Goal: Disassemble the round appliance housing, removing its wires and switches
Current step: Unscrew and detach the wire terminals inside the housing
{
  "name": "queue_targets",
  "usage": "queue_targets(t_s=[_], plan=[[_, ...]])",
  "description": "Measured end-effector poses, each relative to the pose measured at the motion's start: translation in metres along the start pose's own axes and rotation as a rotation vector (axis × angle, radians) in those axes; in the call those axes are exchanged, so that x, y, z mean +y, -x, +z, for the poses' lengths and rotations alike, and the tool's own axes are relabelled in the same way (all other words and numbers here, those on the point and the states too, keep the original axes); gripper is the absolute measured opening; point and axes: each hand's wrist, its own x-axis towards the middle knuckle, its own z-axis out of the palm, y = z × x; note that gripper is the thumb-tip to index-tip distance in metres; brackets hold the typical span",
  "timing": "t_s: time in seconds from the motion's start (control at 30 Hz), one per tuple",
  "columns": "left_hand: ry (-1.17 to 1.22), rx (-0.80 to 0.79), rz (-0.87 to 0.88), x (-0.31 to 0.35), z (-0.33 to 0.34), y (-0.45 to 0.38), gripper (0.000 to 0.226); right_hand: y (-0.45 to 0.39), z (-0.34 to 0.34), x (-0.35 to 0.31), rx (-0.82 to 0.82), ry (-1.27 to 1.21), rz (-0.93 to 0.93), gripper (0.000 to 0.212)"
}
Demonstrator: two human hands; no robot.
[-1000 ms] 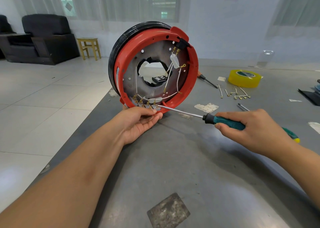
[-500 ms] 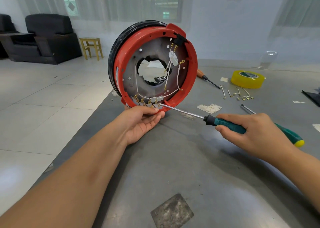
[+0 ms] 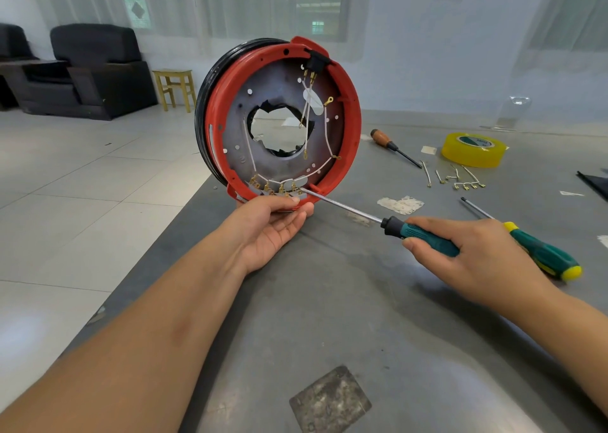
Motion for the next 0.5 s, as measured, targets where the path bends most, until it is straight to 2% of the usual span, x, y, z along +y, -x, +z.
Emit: queue_targets(t_s=[0.1, 0.17, 0.37, 0.5], plan=[[-0.026, -0.013, -0.011, 0.000, -0.001, -0.001, 0.019, -0.001, -0.005, 0.000, -0.018, -0.014, 0.005, 0.055], [-0.045, -0.021, -0.017, -0.001, -0.002, -0.002, 0.023, -0.001, -0.008, 0.000, -0.027, -0.041, 0.022, 0.055], [-0.083, -0.041, -0.042, 0.000, -0.003, 0.000, 0.025, -0.002, -0.011, 0.010, -0.026, -0.165, 0.093, 0.021], [-0.098, -0.044, -0.060, 0.001, -0.002, 0.002, 0.018, -0.006, -0.009, 0.020, -0.078, -0.312, 0.154, 0.018]])
